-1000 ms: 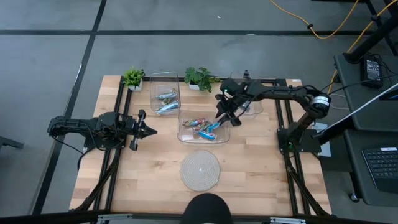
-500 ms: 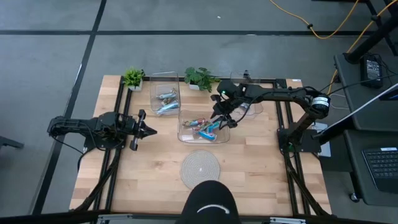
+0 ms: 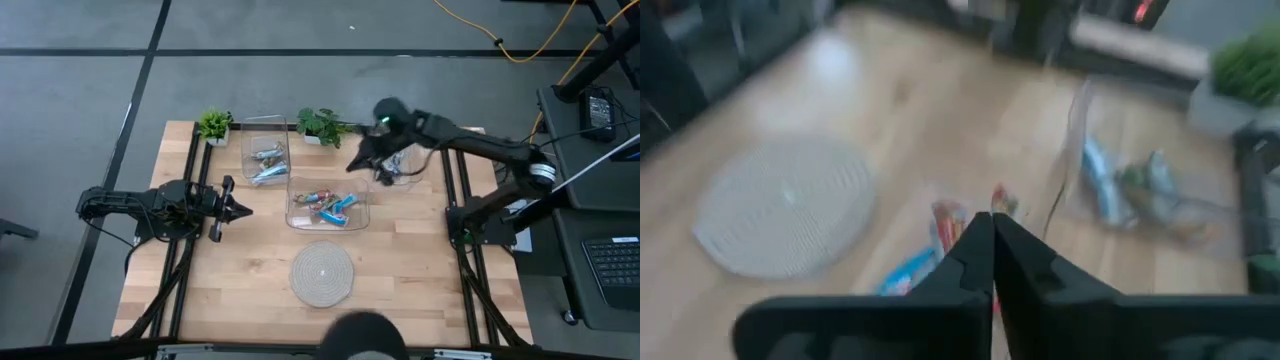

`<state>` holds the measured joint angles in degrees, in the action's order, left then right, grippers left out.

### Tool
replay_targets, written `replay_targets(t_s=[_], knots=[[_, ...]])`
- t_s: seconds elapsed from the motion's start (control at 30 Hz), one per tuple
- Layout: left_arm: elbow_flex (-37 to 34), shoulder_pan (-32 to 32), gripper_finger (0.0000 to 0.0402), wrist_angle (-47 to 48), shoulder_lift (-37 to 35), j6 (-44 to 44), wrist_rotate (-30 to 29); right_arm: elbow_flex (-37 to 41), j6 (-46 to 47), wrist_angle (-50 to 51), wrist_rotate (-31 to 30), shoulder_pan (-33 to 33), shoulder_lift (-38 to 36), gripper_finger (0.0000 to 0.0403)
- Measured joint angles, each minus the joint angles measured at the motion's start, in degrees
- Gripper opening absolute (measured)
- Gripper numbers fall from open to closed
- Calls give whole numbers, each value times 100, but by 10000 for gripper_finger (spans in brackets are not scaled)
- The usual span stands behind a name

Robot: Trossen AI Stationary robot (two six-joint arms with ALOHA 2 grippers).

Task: Pick and place Granola Bars by type
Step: Return to Home Position

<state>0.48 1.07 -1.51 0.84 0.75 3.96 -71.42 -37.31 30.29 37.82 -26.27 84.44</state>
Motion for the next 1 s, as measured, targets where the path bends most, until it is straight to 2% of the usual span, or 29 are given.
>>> replay_targets(t_s=[0.13,0.3,0.43,0.53,0.67,0.77,0.9,1.0], knots=[[-1,-8,9,4,0,0,-322,-2,663,-135,622,-269,-733,11],[-1,-6,12,2,0,0,-315,114,1347,-473,1318,-407,-1663,5],[0,-6,12,6,2,0,-295,519,1780,-1042,1314,-447,-2498,6],[-1,-6,10,6,1,0,-294,1197,2194,-1956,1259,-443,-3282,4],[1,-6,8,6,0,0,-293,2611,3353,-4156,350,-157,-4248,4],[0,-6,10,6,2,0,-293,3815,4091,-5978,-709,351,-4642,4],[-1,-6,13,4,0,0,-292,4995,4579,-7994,-2222,1387,-4445,4],[-1,-6,12,4,2,0,-293,5273,4281,-8371,-2615,2030,-4329,4]])
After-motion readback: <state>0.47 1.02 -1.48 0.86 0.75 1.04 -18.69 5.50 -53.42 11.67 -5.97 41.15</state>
